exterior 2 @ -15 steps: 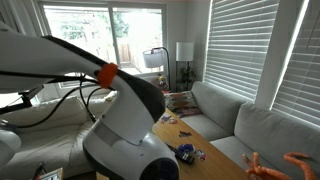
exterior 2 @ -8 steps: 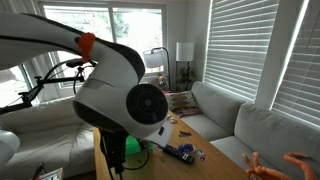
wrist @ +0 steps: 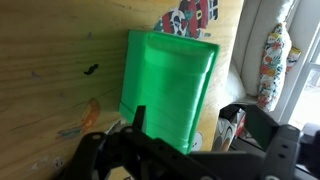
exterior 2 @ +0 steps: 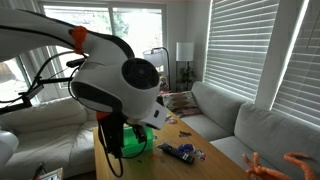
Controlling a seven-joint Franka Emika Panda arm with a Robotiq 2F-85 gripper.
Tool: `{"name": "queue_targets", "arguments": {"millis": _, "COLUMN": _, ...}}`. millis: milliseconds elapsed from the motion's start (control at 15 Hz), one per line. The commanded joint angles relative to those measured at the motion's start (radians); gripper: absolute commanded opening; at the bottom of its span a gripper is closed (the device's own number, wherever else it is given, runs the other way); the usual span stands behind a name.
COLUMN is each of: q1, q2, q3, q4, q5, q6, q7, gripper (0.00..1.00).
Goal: Open the green container
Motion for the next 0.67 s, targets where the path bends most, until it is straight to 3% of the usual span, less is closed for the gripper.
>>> {"name": "queue_targets", "arguments": {"millis": 0, "q1": 0.02, "q2": -0.015, "q3": 0.006, "q4": -0.003, "q5": -0.098, "q6": 0.048, "q7": 0.049, "gripper": 1.0}}
{"name": "queue_targets", "arguments": {"millis": 333, "q1": 0.055, "q2": -0.044, "q3": 0.057, "q4": 0.001, "q5": -0.34, "q6": 0.157, "q7": 0.171, "gripper": 1.0}}
{"name": "queue_targets", "arguments": {"millis": 600, "q1": 0.114, "q2": -0.062, "q3": 0.09, "q4": 0.002, "q5": -0.409, "q6": 0.19, "q7": 0.198, "gripper": 1.0}}
